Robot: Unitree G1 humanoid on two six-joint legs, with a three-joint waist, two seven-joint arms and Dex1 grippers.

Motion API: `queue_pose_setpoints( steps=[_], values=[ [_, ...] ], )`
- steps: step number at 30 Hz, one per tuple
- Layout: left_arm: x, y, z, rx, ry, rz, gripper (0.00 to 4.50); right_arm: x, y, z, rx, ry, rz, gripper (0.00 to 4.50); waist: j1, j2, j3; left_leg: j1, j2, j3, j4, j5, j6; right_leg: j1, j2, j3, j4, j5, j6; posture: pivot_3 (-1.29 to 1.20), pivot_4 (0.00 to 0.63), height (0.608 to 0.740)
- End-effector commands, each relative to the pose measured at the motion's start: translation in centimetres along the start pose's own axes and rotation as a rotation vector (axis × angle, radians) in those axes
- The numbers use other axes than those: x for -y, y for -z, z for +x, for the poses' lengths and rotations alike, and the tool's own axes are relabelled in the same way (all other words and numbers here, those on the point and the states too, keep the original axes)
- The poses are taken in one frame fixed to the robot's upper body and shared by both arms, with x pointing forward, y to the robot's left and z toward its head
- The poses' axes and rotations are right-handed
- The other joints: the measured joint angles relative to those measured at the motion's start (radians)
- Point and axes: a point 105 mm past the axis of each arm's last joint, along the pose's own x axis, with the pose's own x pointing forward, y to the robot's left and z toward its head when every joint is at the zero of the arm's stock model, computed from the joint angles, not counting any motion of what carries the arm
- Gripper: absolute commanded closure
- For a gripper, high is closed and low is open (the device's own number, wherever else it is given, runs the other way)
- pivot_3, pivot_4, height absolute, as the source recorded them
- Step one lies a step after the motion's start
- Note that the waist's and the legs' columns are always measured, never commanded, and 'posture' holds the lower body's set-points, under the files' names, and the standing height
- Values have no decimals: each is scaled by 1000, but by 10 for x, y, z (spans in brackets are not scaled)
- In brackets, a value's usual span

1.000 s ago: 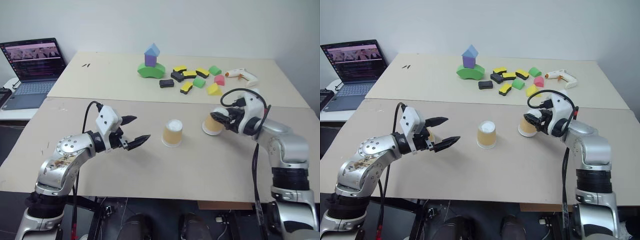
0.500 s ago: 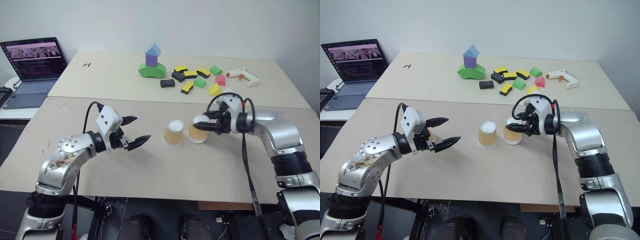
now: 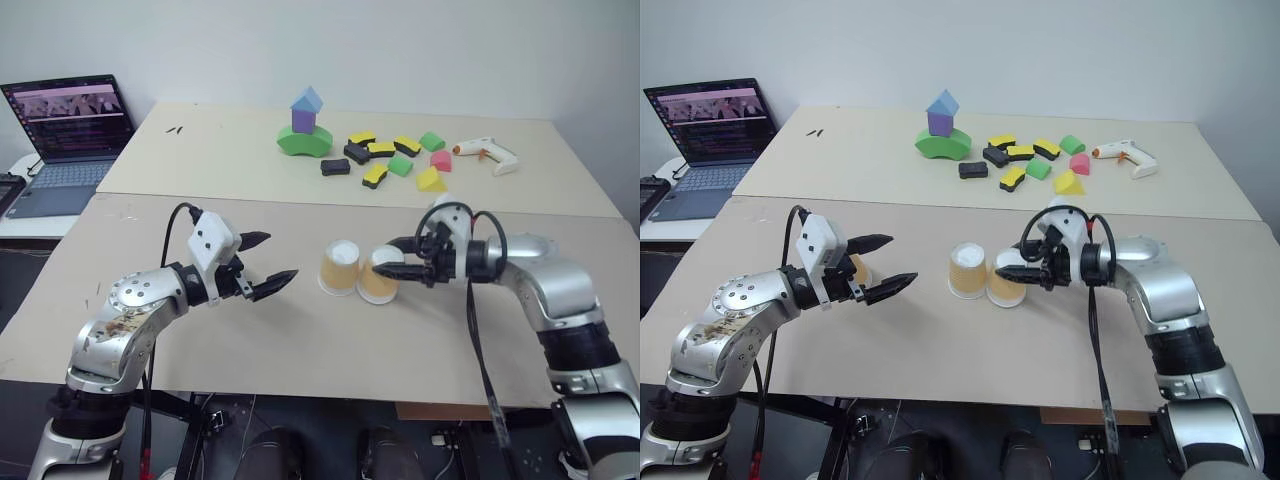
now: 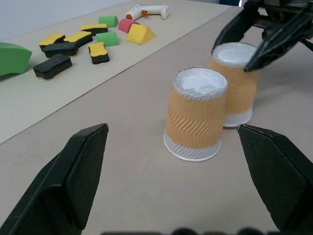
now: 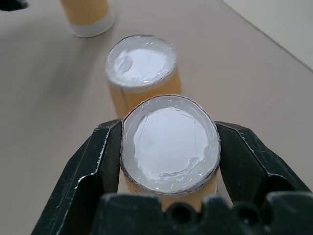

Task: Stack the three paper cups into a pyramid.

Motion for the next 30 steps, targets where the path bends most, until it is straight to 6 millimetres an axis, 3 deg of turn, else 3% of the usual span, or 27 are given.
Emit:
queue_pose_setpoints(
  steps=[1,9,22,23,26,30],
  values=[
    [-1,-15,-3,33,2,45,0,-4,-13,-2,42,7,-43,1867,-2,0,0,0,0,0,0,0,0,0,0,0,0,0,0,0,150,695],
    [0,-17,-3,33,6,48,0,14,-9,3,27,109,-47,1867,-2,0,0,1,0,0,0,0,0,0,0,0,0,0,0,0,150,695],
    [1,-19,-1,36,3,45,0,16,-13,12,18,100,-50,1867,-2,0,0,1,0,0,0,0,0,0,0,0,1,0,0,0,150,695],
    [1,-19,-1,36,2,44,0,16,-13,12,19,101,-48,885,-3,0,0,1,0,0,0,0,0,0,0,1,1,0,0,0,150,695],
    [1,-19,-1,36,1,44,0,18,-13,11,19,110,-49,48,-2,0,0,1,0,0,0,0,0,0,0,1,1,0,0,0,150,695],
    [2,-19,-1,37,0,41,0,15,-21,9,49,96,-60,48,-2,0,0,1,0,0,0,0,0,0,0,0,0,0,0,0,150,695]
  ],
)
